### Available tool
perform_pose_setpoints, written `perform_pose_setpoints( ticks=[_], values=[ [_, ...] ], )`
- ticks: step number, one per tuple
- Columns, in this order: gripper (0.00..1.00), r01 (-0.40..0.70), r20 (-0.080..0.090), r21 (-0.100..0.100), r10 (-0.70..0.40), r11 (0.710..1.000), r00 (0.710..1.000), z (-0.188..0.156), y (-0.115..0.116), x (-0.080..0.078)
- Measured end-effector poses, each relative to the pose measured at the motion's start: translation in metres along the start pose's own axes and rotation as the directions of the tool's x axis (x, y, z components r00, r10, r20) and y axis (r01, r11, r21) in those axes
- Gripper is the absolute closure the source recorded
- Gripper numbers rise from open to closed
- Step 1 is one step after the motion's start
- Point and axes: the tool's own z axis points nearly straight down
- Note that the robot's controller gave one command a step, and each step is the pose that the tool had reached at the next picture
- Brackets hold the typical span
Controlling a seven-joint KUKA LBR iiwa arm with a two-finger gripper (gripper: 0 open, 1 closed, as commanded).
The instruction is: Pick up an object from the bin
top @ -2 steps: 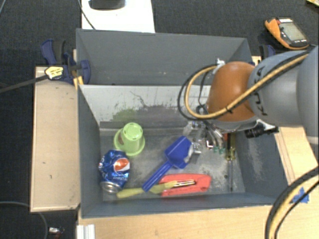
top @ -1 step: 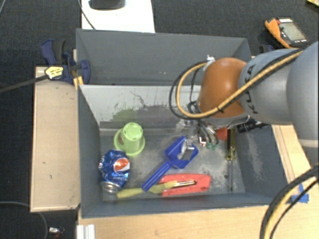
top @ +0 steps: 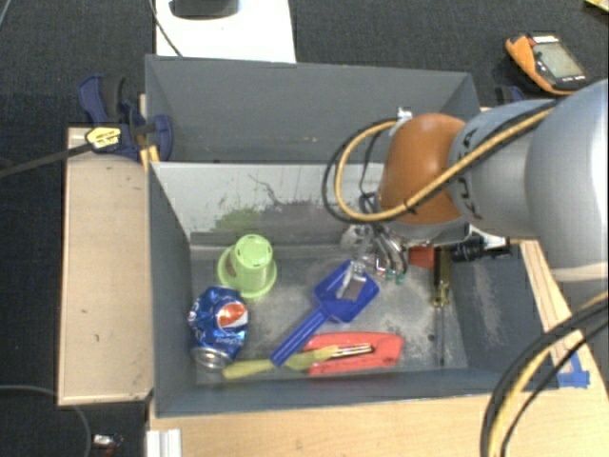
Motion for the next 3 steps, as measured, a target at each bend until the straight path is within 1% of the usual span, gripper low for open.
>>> perform_pose_setpoints(
  ticks=[1, 2, 3],
  values=[
    [1.0, 0.184, 0.004, -0.002, -0.184, 0.983, 0.983, 0.005, -0.002, 0.0],
    [1.0, 0.184, 0.004, -0.002, -0.184, 0.983, 0.983, 0.005, -0.002, 0.0],
    [1.0, 0.184, -0.006, -0.001, -0.184, 0.983, 0.983, -0.025, -0.003, 0.003]
  ],
)
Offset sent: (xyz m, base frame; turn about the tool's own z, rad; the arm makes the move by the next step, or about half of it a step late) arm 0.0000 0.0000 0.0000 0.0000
